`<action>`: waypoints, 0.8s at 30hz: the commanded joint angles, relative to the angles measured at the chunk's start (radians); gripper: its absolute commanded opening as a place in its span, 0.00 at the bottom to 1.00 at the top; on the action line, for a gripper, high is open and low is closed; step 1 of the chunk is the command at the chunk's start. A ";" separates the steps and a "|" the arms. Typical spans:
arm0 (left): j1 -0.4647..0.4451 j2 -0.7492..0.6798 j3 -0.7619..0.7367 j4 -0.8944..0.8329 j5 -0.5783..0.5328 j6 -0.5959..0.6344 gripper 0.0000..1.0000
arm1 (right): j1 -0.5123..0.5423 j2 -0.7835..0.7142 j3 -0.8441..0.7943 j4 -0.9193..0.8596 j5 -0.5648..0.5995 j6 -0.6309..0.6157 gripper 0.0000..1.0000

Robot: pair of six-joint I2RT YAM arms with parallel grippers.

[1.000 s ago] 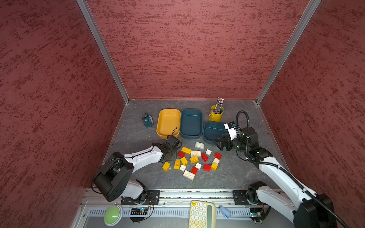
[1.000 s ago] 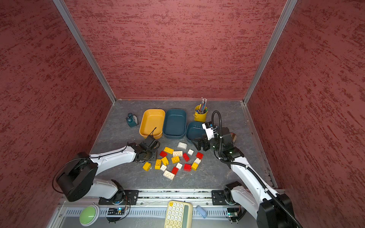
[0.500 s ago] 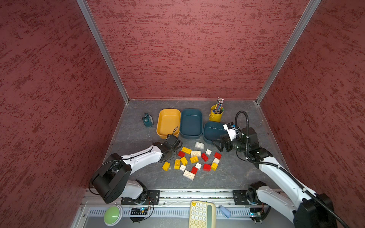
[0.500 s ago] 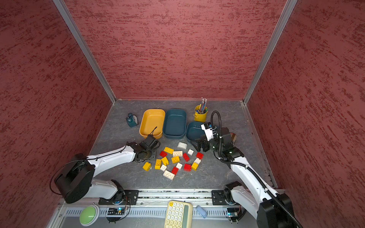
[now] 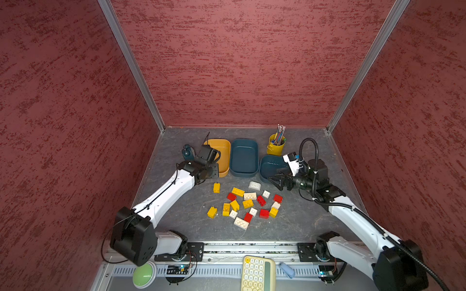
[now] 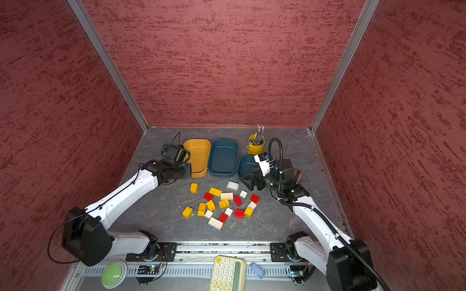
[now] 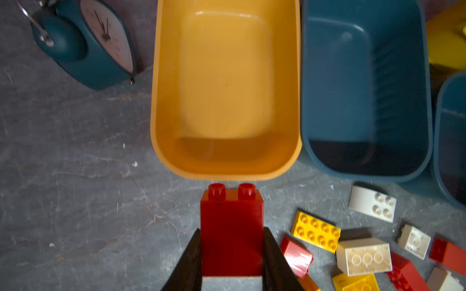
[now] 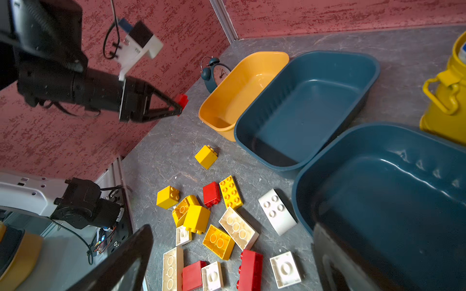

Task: Sort the legos into containers by color
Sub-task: 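Carry the red brick over the yellow tub and open the left gripper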

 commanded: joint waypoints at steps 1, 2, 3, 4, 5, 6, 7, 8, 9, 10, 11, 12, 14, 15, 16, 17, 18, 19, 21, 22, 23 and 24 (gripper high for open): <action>0.056 0.132 0.087 0.095 0.040 0.106 0.32 | 0.006 0.011 0.036 0.059 -0.022 0.011 0.99; 0.076 0.180 0.122 0.111 0.042 0.120 0.32 | 0.007 0.014 0.037 0.064 -0.019 0.012 0.99; 0.091 0.222 0.151 0.121 0.048 0.131 0.32 | 0.006 0.017 0.038 0.066 -0.016 0.012 0.99; 0.103 0.273 0.183 0.133 0.048 0.143 0.32 | 0.008 0.021 0.040 0.066 -0.013 0.011 0.99; 0.111 0.319 0.215 0.150 0.043 0.158 0.32 | 0.010 0.024 0.038 0.069 -0.008 0.011 0.99; 0.120 0.355 0.242 0.159 0.041 0.166 0.32 | 0.009 0.027 0.038 0.071 -0.002 0.009 0.99; 0.129 0.395 0.273 0.169 0.043 0.170 0.32 | 0.008 0.030 0.037 0.072 0.003 0.008 0.99; 0.134 0.435 0.303 0.182 0.038 0.178 0.33 | 0.009 0.033 0.035 0.073 0.006 0.006 0.99; 0.140 0.469 0.328 0.188 0.035 0.185 0.33 | 0.010 0.036 0.033 0.075 0.009 0.007 0.99; 0.149 0.507 0.357 0.191 0.034 0.187 0.33 | 0.011 0.039 0.030 0.078 0.015 0.008 0.99; 0.156 0.543 0.381 0.196 0.034 0.189 0.34 | 0.011 0.042 0.028 0.078 0.018 0.008 0.99; 0.162 0.572 0.400 0.200 0.035 0.192 0.35 | 0.011 0.044 0.025 0.078 0.021 0.008 0.99; 0.175 0.629 0.440 0.200 0.012 0.199 0.35 | 0.012 0.044 0.019 0.075 0.032 0.006 0.99; 0.180 0.646 0.456 0.199 0.003 0.203 0.36 | 0.012 0.043 0.018 0.073 0.034 0.002 0.99; 0.187 0.667 0.471 0.198 -0.002 0.207 0.39 | 0.012 0.041 0.015 0.071 0.039 0.001 0.99; 0.190 0.683 0.484 0.194 -0.004 0.207 0.44 | 0.013 0.039 0.011 0.069 0.043 -0.001 0.99; 0.192 0.693 0.494 0.188 -0.005 0.208 0.48 | 0.012 0.039 0.010 0.065 0.045 -0.003 0.99; 0.194 0.701 0.505 0.175 -0.004 0.208 0.52 | 0.012 0.039 0.007 0.062 0.047 -0.006 0.99; 0.189 0.702 0.515 0.151 -0.004 0.207 0.63 | 0.012 0.040 0.003 0.060 0.049 -0.007 0.99; 0.186 0.691 0.508 0.145 -0.004 0.209 0.66 | 0.013 0.039 0.000 0.058 0.048 -0.007 0.99; 0.181 0.672 0.499 0.135 -0.004 0.207 0.69 | 0.011 0.038 -0.002 0.058 0.047 -0.007 0.99; 0.175 0.649 0.484 0.133 -0.004 0.205 0.70 | 0.013 0.037 -0.003 0.059 0.047 -0.007 0.99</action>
